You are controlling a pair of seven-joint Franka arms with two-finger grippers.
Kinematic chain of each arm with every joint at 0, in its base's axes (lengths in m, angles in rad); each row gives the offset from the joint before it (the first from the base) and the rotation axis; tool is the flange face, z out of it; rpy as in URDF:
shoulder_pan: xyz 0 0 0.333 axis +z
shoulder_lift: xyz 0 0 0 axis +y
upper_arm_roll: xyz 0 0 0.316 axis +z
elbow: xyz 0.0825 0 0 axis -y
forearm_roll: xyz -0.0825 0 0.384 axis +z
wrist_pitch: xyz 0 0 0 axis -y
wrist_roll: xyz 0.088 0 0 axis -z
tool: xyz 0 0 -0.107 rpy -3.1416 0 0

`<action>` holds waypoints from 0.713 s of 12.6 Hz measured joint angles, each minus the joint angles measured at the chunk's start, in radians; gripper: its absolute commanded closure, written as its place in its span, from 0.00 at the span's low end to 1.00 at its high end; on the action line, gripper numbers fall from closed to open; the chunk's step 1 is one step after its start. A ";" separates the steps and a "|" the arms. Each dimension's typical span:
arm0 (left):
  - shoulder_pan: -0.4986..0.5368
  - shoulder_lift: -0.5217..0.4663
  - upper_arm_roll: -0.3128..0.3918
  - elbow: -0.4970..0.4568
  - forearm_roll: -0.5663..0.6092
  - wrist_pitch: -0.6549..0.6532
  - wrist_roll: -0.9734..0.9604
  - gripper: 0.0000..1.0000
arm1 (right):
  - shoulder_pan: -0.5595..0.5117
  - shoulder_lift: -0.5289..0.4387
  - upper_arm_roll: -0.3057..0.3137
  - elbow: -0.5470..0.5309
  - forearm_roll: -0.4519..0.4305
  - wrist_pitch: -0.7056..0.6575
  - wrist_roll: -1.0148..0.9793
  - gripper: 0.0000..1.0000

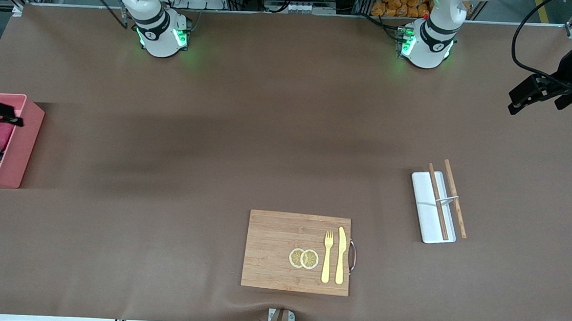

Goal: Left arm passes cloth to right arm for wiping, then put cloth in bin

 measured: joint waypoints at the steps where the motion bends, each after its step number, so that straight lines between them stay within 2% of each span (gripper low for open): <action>1: 0.009 0.000 0.000 -0.002 0.000 0.000 0.002 0.00 | 0.027 -0.031 0.000 -0.010 0.000 -0.025 0.089 0.00; 6: 0.017 0.001 -0.003 -0.002 -0.001 0.002 0.010 0.00 | 0.047 -0.198 0.010 -0.165 0.005 -0.053 0.436 0.00; 9: 0.018 0.010 -0.003 0.010 -0.001 0.002 0.010 0.00 | 0.052 -0.236 0.029 -0.188 0.005 -0.057 0.541 0.00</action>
